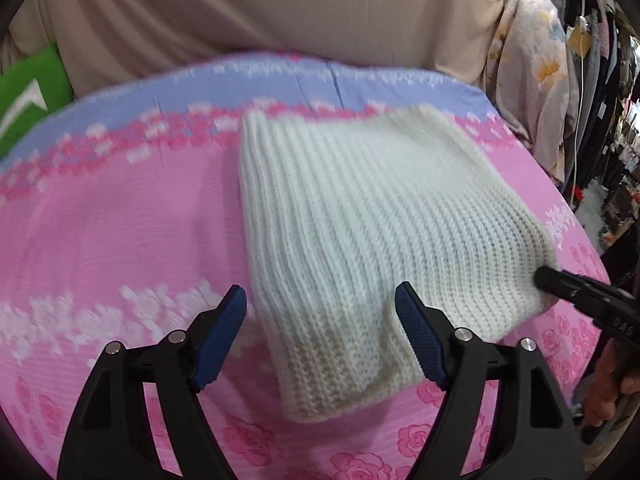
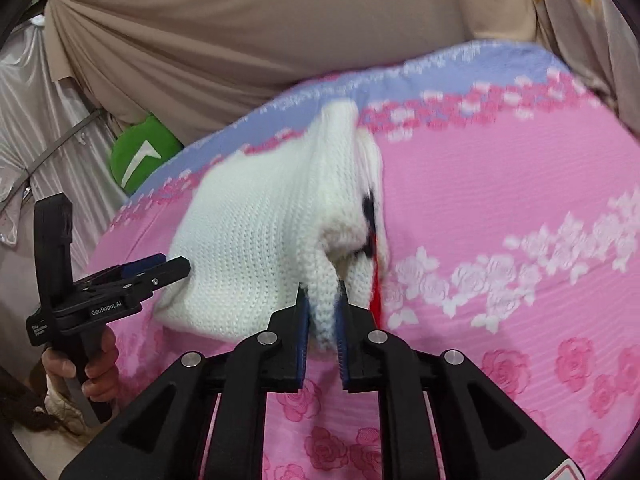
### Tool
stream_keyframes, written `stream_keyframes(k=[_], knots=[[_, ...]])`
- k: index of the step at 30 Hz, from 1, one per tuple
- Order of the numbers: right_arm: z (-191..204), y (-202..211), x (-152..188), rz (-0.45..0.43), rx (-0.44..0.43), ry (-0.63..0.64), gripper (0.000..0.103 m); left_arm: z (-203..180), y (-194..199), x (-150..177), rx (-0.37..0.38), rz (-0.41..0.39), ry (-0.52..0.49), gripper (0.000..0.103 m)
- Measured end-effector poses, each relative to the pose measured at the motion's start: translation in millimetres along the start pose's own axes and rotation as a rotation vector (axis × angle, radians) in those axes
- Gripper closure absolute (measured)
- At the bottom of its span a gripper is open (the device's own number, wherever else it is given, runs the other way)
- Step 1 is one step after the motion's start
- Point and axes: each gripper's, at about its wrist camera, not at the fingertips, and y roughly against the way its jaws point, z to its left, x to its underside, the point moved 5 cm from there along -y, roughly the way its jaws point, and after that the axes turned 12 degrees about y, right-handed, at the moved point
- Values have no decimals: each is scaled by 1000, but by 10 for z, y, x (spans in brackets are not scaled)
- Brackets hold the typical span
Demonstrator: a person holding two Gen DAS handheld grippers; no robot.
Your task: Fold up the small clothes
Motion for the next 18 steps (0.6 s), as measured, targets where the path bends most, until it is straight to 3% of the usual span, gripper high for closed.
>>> stream_keyframes(k=[2, 5, 11, 15, 18], knots=[[87, 109, -153, -45, 12, 39, 91, -54, 143, -116, 1, -58, -18, 28], [267, 105, -344, -75, 28, 110, 91, -152, 141, -233, 16, -74, -26, 28], [224, 147, -396, -86, 56, 100, 85, -227, -216, -184, -2, 9, -29, 28], [202, 347, -426, -142, 108, 95, 85, -202, -303, -146, -32, 14, -33, 28], [287, 324, -519, -164, 65, 126, 86, -211, -313, -144, -45, 9, -42, 28]])
